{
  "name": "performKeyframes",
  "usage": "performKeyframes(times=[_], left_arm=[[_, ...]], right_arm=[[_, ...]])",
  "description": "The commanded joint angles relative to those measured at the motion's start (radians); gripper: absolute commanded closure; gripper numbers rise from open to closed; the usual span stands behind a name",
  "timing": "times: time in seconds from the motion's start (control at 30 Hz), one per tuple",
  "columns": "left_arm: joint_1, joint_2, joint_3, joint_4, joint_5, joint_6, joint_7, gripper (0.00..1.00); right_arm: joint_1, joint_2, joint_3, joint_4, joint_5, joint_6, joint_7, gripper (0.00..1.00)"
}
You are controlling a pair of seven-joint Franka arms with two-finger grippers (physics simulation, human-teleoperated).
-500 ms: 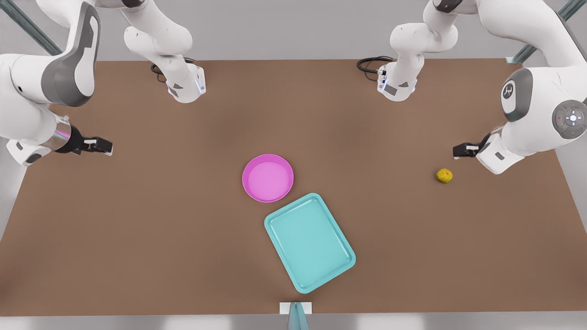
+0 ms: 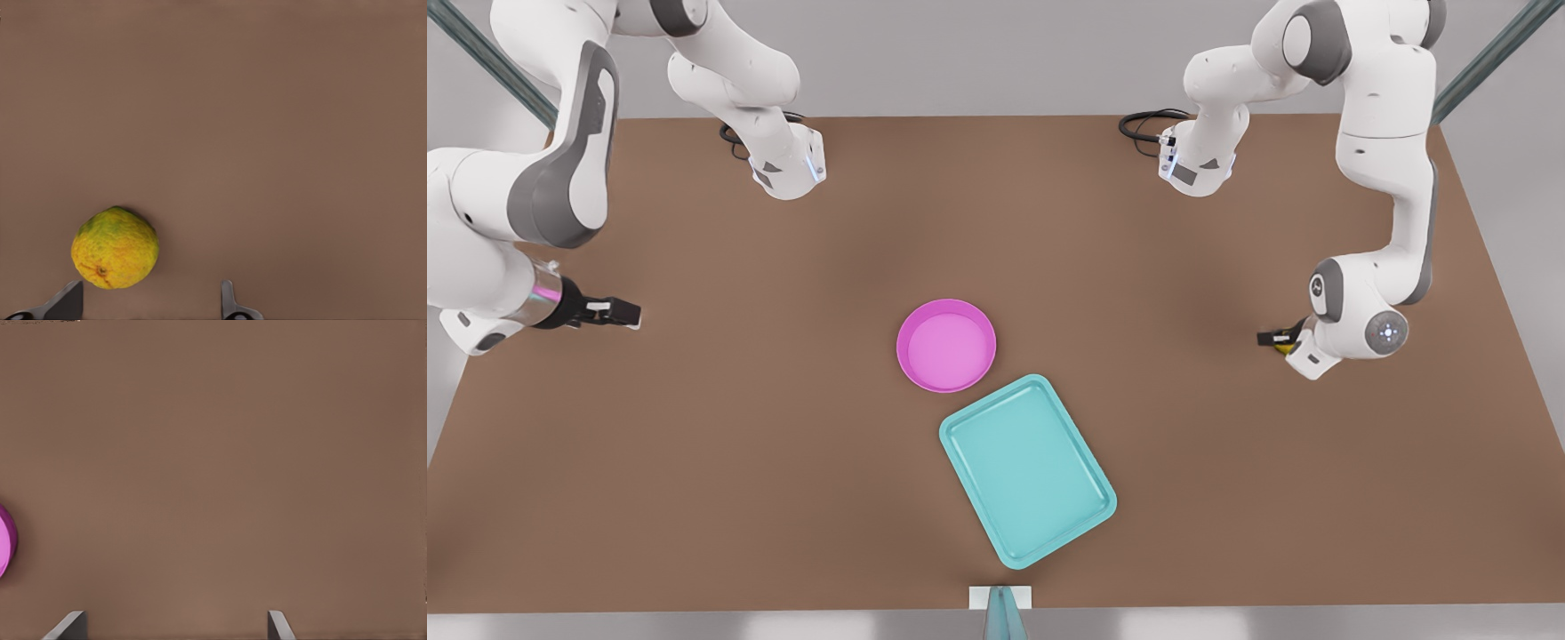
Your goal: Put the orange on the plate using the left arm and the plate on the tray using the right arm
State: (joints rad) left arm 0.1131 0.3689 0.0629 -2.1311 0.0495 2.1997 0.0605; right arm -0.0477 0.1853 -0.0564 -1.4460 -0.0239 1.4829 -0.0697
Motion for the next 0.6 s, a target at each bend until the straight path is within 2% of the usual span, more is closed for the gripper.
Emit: performKeyframes(times=[0.0, 0.07, 0.57], left_arm=[[0.002, 0.007, 0.009, -0.006, 0.004, 0.216, 0.094, 0.00], [0.003, 0.002, 0.040, -0.030, 0.004, 0.206, 0.145, 0.00], [0.014, 0.050, 0.058, -0.061, 0.004, 0.172, 0.153, 0.00]], right_arm=[[-0.003, -0.001, 0.000, 0.001, 0.001, -0.006, -0.005, 0.00], [-0.003, -0.001, -0.008, 0.005, 0.001, -0.013, -0.005, 0.00], [-0.024, 0.003, -0.008, 0.022, 0.001, -0.013, -0.015, 0.00]])
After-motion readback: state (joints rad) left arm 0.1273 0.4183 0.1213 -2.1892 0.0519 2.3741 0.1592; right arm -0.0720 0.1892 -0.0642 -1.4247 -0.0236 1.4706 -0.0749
